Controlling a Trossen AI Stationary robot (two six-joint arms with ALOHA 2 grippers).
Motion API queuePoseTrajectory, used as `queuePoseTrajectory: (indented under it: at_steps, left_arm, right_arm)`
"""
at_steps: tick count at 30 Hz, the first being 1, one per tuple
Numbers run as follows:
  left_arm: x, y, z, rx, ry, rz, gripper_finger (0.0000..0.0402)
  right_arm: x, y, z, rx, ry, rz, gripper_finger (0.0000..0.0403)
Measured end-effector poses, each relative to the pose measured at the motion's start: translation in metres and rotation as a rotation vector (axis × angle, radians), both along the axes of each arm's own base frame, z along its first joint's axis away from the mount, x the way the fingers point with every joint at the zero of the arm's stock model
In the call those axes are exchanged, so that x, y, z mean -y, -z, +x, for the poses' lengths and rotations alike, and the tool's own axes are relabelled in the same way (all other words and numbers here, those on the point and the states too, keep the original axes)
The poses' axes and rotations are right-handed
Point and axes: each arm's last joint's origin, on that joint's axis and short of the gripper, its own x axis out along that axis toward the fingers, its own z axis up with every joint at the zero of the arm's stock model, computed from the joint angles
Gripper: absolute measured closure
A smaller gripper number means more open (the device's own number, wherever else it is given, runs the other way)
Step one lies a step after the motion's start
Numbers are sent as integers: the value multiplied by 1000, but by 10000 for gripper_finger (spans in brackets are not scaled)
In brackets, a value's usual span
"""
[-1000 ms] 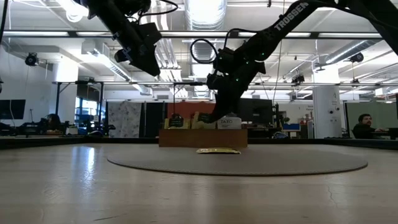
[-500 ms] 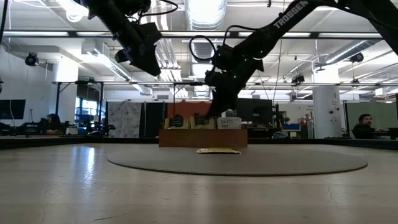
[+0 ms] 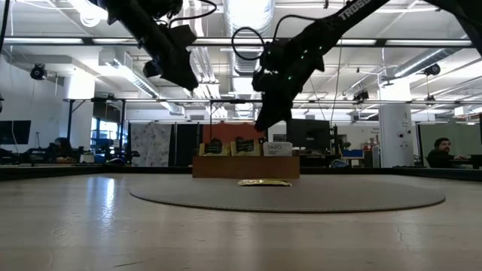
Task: Pick & Place Tea
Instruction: Put the yellow tea bag into the left compartment of the wooden organizer
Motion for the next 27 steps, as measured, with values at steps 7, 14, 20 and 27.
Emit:
queuePoseTrajectory:
  at_steps: [7,14,20,27]
  left_arm:
    - [0,19,11,91,118,-42,298]
    - [3,55,25,177,320,-151,298]
    - [18,88,42,159,472,-229,298]
    - [48,121,65,37,468,-213,298]
  right_arm:
    - [-34,5,-10,-171,-105,138,290]
    - [-94,33,1,-260,-145,206,299]
    - [-139,50,10,-282,-130,71,300]
    - [-178,60,10,-302,-127,-29,301]
